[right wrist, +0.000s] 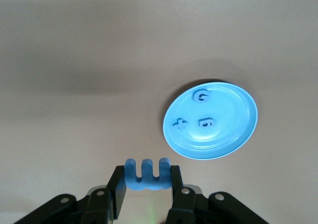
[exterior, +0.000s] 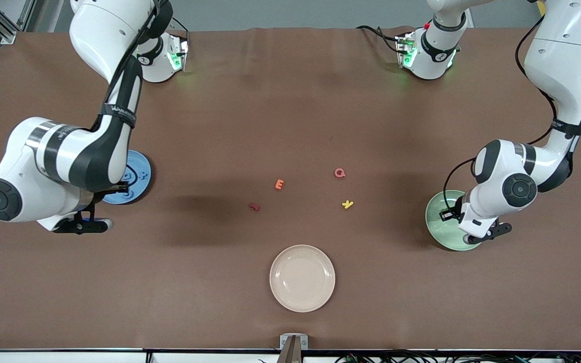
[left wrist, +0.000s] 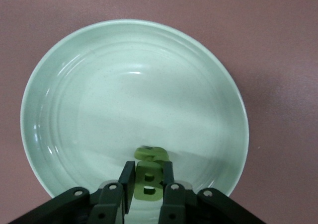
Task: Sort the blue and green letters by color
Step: 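Place the B on the green plate while the right gripper carries E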
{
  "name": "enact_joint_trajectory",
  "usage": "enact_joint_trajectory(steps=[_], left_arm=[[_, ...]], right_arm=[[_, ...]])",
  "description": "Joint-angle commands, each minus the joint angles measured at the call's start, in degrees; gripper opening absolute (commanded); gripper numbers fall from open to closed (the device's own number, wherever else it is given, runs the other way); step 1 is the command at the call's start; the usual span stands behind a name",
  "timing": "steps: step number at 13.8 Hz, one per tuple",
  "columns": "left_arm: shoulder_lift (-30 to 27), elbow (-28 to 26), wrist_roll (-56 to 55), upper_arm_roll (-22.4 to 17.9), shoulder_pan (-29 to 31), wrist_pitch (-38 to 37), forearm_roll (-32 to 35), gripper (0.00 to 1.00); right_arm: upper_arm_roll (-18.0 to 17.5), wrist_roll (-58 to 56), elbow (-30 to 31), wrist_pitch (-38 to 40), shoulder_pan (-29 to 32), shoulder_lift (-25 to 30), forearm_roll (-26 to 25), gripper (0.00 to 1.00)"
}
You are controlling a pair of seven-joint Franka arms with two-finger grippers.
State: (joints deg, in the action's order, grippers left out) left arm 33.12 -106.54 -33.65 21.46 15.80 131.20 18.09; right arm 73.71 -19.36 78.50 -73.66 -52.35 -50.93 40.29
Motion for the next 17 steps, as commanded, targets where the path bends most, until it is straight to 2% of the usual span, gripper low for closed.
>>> enact_joint_trajectory(steps=[1,4,6,7,9,11,12,14,16,17], left_arm=[[0.0,-0.3,0.6,0.4,0.7,0.8,1.1,0.29],[-0.1,-0.3,0.3,0.5,0.5,0.7,1.1,0.32],[-0.2,-0.2,-0.2,0.5,0.3,0.5,1.1,0.35],[-0.2,-0.1,-0.4,0.6,0.2,0.5,1.1,0.39],[-0.5,-0.1,-0.5,0.6,0.1,0.2,1.1,0.61],[-1.4,0.1,-0.3,0.7,0.1,0.1,1.1,0.87],[-2.3,0.2,0.3,0.7,0.3,0.1,1.1,0.96],[-4.4,0.5,0.9,0.8,0.3,-0.9,1.1,0.99],[-6.5,1.3,4.7,1.0,0.4,-2.9,1.1,1.0],[-8.1,1.8,7.0,1.0,0.5,-3.3,1.1,1.0]], right_arm=[[-1.0,-3.7,1.3,-0.1,2.9,1.3,-0.5,0.0],[-5.0,-5.4,-1.7,-0.5,9.1,1.4,-0.4,0.0],[-10.6,-5.3,-6.6,-0.3,15.1,1.3,-0.8,0.0],[-12.3,-5.3,-7.6,-0.6,16.7,1.3,-1.0,0.0],[-15.7,-4.7,-10.2,-0.8,20.2,1.0,-1.0,0.0],[-22.6,-2.9,-13.7,-1.0,25.9,1.0,-3.5,0.0],[-26.2,-0.7,-15.6,-1.2,28.2,1.1,-5.0,0.0],[-34.2,4.7,-18.9,-1.2,32.6,1.4,-8.9,0.0],[-41.2,9.1,-19.4,-2.0,36.1,2.8,-12.8,0.0],[-46.1,11.5,-19.5,-2.7,38.3,4.1,-15.9,0.0]])
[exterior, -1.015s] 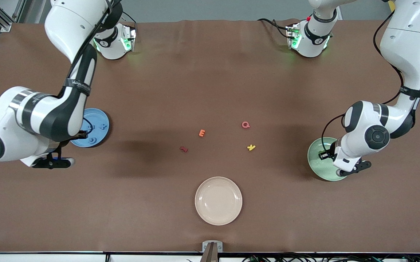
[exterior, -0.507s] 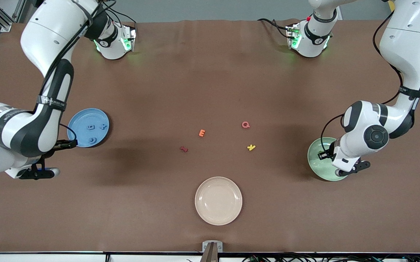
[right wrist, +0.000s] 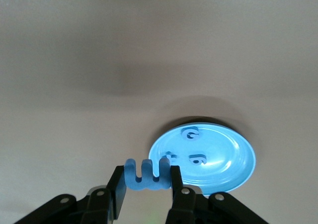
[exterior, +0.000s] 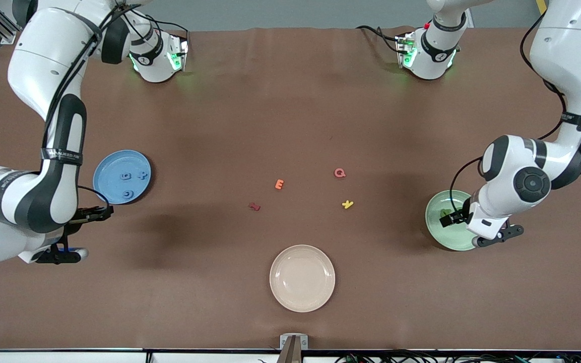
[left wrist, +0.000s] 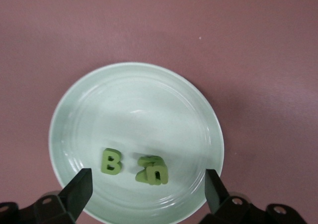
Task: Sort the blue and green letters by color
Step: 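Release the blue E on the blue plate with the right gripper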
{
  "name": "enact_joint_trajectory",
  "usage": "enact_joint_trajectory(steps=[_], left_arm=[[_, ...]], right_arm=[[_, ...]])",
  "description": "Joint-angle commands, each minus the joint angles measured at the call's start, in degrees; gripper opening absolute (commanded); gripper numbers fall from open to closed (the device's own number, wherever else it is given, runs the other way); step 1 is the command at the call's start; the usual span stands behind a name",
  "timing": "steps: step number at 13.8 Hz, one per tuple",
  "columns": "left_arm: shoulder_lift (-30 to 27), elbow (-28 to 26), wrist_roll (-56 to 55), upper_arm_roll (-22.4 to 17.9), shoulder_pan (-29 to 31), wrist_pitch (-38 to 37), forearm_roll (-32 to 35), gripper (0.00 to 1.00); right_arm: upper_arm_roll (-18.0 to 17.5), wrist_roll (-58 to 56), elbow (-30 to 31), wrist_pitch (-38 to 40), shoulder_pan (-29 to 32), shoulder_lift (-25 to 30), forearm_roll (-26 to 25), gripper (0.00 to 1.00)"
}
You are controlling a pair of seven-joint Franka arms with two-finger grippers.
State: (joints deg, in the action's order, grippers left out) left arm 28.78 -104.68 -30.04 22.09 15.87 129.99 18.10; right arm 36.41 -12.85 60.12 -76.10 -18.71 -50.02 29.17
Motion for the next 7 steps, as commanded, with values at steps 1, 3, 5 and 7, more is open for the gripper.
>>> enact_joint_trajectory(steps=[1,3,5,7], left_arm=[[-4.9,0.4,5.0,0.3,0.6,-2.5,1.0,1.0],[-6.4,3.3,6.5,0.3,0.6,-5.6,0.8,1.0],[-7.8,6.6,6.7,0.5,0.4,-9.2,0.4,1.0],[-8.7,10.4,8.5,1.6,0.4,-13.6,0.4,1.0]], right_arm=[[-15.5,7.8,-1.1,-1.3,8.0,4.8,-9.7,0.0],[-30.1,13.1,0.6,-5.0,14.6,8.8,-20.2,0.0],[-41.0,15.9,7.6,-8.9,21.4,13.3,-27.5,0.0],[-43.3,15.9,19.7,-16.3,24.0,20.4,-29.0,0.0]])
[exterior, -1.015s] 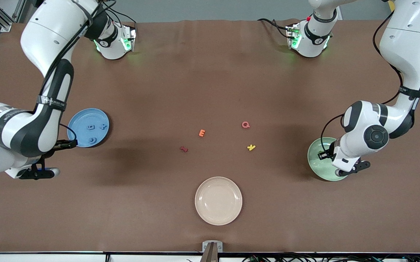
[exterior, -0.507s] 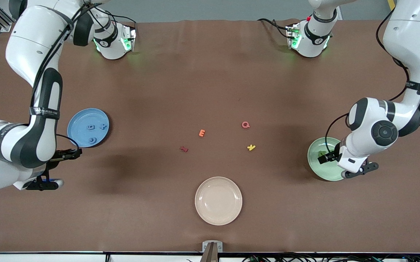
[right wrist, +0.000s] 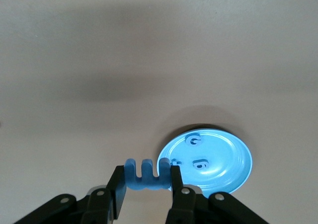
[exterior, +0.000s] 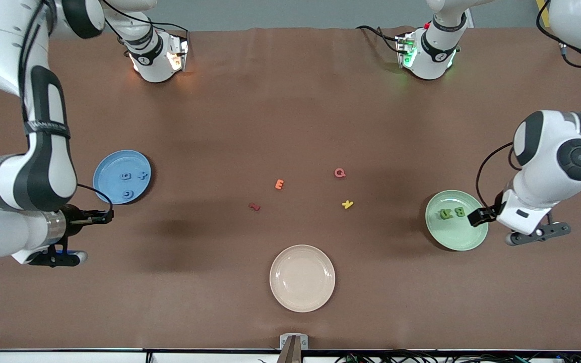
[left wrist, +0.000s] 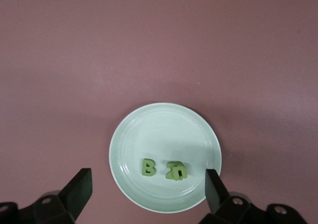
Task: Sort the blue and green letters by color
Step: 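Release the blue E on the blue plate with the right gripper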
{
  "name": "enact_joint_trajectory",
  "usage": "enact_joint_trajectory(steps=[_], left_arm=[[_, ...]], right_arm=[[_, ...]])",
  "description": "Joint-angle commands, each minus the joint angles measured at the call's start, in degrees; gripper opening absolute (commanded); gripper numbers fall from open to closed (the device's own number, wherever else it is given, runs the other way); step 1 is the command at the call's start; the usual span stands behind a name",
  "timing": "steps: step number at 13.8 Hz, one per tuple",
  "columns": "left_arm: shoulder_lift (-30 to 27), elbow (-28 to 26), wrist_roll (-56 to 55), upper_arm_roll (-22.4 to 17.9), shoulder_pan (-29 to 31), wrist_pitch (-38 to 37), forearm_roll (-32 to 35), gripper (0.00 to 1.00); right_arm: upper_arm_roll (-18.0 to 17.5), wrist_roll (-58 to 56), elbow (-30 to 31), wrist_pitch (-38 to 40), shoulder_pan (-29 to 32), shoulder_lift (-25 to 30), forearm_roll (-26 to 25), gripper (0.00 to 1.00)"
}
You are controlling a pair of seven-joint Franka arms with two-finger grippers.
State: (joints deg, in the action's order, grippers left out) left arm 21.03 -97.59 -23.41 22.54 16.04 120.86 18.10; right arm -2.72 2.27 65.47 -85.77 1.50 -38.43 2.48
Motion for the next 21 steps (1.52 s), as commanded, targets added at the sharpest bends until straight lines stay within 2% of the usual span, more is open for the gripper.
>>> enact_joint_trajectory(steps=[1,2,5,7,10,12,13,15,17,18,19,20,21], left_arm=[[-1.0,5.9,3.4,2.0,0.2,-7.6,0.4,1.0],[-1.0,8.6,5.1,2.5,0.3,-10.9,0.3,1.0],[-1.4,14.2,6.5,4.1,0.3,-18.9,0.2,1.0],[-3.5,15.6,6.5,4.8,0.4,-22.5,-0.9,1.0],[-8.2,15.6,8.5,4.7,1.6,-25.3,-8.9,1.0],[-11.3,15.2,11.8,3.9,1.4,-26.1,-11.2,1.0],[-12.8,15.1,13.8,1.4,-0.8,-28.1,-11.7,1.0],[-15.0,14.8,16.6,-7.5,-7.4,-31.0,-14.6,1.0],[-17.9,12.5,18.7,-14.7,-12.5,-32.3,-18.3,1.0],[-19.3,11.0,18.7,-17.8,-15.0,-32.3,-19.1,1.0],[-20.2,10.1,18.7,-19.2,-16.1,-32.4,-19.4,1.0],[-21.1,9.2,18.8,-19.2,-16.0,-32.6,-19.5,1.0],[-22.4,7.5,18.8,-19.2,-16.0,-32.6,-20.0,1.0]], right_arm=[[-4.3,0.7,20.4,-10.4,4.4,12.4,-2.3,0.0],[-4.7,0.7,25.1,-13.0,5.3,15.1,-2.4,0.0],[-11.1,0.7,36.4,-19.1,11.1,21.9,-4.4,0.0],[-11.2,0.7,43.6,-23.3,11.7,26.4,-4.5,0.0],[-11.2,-0.2,53.2,-29.8,13.1,31.7,-4.9,0.0],[-11.2,-0.2,58.5,-33.9,14.1,33.9,-6.6,0.0],[-11.2,-0.2,61.1,-36.5,14.5,34.7,-7.3,0.0],[-11.2,-0.6,64.7,-40.3,15.7,35.2,-9.0,0.0],[-11.1,-1.8,67.3,-44.0,17.0,35.0,-9.1,0.01],[-11.1,-2.1,67.7,-44.6,17.7,34.9,-9.1,0.06],[-11.1,-2.1,67.8,-44.3,18.3,34.7,-9.1,0.11],[-11.1,-2.1,67.8,-43.9,18.4,34.7,-9.1,0.31],[-11.1,-2.0,67.8,-43.1,18.5,34.7,-9.1,0.63]])
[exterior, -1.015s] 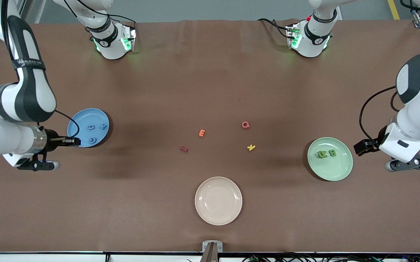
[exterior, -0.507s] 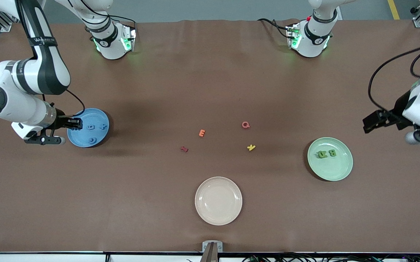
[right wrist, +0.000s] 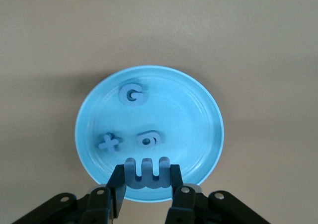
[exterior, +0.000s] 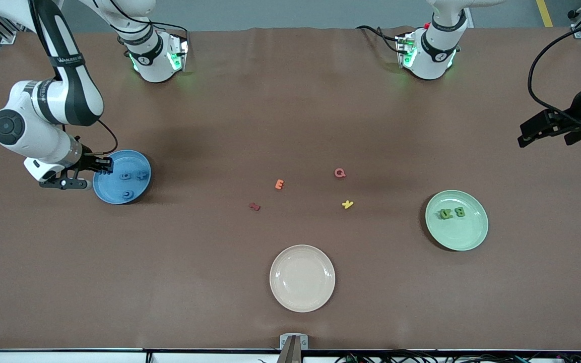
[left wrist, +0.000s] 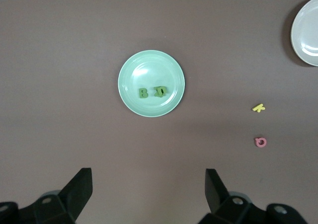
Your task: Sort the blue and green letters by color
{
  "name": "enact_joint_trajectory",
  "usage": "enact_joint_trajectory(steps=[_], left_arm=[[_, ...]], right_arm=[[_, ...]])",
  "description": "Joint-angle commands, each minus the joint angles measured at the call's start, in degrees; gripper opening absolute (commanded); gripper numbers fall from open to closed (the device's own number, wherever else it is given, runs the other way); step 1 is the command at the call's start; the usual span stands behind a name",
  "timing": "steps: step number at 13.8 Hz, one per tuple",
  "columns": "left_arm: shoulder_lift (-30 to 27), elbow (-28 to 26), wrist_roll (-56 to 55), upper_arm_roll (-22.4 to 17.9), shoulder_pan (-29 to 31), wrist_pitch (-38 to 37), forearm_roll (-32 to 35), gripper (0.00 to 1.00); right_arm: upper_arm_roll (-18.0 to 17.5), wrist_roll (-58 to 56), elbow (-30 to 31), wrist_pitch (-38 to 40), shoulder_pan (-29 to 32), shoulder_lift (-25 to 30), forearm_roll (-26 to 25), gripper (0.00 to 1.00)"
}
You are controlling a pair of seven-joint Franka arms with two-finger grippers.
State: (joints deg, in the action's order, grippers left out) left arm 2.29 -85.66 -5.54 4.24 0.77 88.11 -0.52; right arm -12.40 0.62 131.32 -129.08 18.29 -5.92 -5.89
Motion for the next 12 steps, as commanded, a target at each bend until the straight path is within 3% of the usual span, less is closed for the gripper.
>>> enact_joint_trajectory(steps=[1,2,6,12], left_arm=[[-4.4,-5.5,1.0,-0.9,-0.9,0.2,-2.2,1.0],[-5.9,-6.8,1.1,-1.0,-0.9,0.2,-2.2,1.0],[-7.4,-8.2,1.1,-0.6,-0.8,0.5,-2.1,1.0],[-6.9,-7.1,1.1,-0.5,-0.9,0.7,-2.2,1.0]], right_arm=[[-1.4,-0.3,1.8,1.4,1.7,2.1,-0.5,0.79],[-1.3,-0.3,1.7,2.0,1.7,2.1,-0.3,1.0],[-1.4,-0.4,-2.3,7.0,1.3,2.0,-0.1,1.0],[-0.9,-0.3,-23.4,30.2,-2.5,2.0,-0.2,1.0]])
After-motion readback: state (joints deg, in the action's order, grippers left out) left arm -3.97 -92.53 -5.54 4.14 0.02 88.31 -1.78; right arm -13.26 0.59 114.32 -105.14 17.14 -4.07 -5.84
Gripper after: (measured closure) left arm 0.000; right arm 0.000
